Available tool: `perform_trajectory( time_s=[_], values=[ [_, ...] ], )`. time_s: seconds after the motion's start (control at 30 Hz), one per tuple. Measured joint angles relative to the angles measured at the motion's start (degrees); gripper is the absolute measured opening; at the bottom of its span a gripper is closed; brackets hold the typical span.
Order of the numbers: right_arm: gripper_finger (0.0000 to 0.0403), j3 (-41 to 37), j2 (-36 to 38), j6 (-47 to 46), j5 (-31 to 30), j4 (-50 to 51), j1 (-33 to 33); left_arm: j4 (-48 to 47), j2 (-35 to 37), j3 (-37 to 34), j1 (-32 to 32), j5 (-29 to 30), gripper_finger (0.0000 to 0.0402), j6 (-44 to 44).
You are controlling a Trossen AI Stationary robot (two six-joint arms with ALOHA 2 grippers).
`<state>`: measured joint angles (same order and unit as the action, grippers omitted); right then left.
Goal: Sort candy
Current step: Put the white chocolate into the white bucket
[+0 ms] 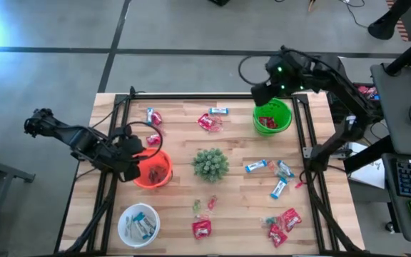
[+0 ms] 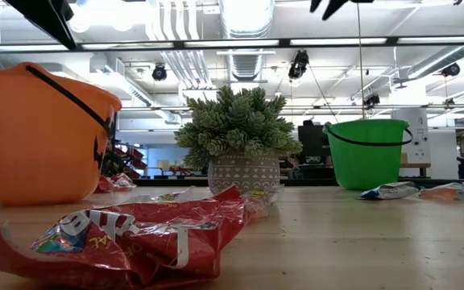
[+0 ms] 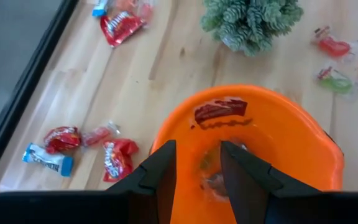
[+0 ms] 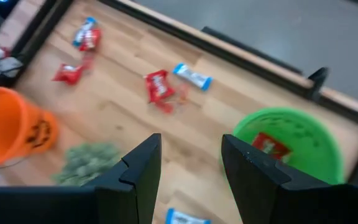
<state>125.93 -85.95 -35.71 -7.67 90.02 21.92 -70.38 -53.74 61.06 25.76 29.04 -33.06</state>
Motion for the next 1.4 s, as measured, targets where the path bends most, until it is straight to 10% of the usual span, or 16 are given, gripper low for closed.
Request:
perform_trajectory(
  time_s=[0.7,1.4],
  values=[
    [0.0160,-2.2,-4.7,-23.1,-1.0,-0.1,-27.6,0.1,4.8,0.0,0.0,0.6,0.0107,-1.5],
    [0.0160,-26.5,-4.5,-55.7,4.0,0.0,-48.6,2.9,6.0,1.8,0.0,2.6,0.0107,1.1]
  ],
)
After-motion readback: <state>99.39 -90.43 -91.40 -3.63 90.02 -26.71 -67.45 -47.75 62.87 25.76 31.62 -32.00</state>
